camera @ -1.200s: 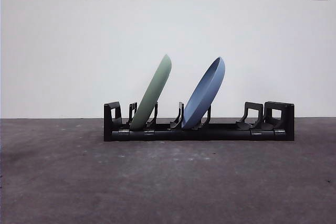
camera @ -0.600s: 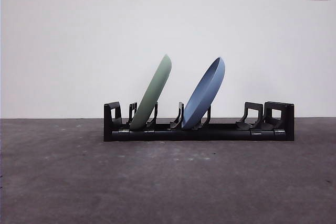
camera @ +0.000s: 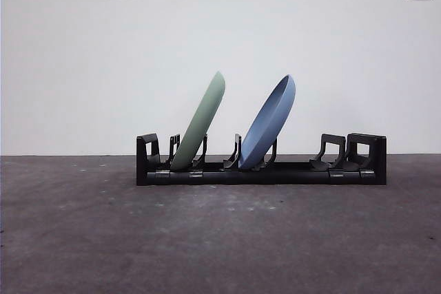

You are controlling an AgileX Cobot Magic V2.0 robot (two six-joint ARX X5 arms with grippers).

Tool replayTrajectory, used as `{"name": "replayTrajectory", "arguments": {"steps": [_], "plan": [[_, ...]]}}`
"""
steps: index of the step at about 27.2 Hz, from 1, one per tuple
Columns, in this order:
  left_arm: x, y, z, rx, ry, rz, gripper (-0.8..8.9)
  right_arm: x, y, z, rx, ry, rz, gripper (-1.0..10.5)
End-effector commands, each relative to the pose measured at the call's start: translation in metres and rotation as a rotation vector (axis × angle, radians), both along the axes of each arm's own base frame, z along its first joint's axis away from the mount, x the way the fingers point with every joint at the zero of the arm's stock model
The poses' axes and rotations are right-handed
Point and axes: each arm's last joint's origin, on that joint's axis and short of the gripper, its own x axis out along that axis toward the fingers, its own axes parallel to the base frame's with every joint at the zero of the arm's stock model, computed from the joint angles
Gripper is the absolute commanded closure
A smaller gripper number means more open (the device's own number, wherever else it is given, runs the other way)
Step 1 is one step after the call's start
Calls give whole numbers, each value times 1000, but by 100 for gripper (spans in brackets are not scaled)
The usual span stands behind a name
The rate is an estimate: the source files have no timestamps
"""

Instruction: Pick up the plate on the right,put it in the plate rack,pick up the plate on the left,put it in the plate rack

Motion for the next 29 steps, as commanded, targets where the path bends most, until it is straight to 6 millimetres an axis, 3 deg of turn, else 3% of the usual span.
{"name": "replayTrajectory", "arguments": {"steps": [1,9,14,17,19,21,29], "plan": [[1,0,-3,-10,3,0,817,2,1,-3,1,7,-2,945],[1,0,-3,-9,4,0,817,-3,-4,1,-44,-32,-18,945],[1,0,-3,-10,7,0,817,-43,-34,31,-33,-232,-129,945],[1,0,-4,-10,14,0,817,-77,-56,34,1,-382,-232,945],[1,0,-4,-10,16,0,817,-96,-66,20,20,-457,-301,945],[1,0,-4,-10,16,0,817,-107,-71,-8,17,-516,-358,945],[1,0,-4,-10,18,0,817,-118,-73,-106,46,-583,-402,945]]}}
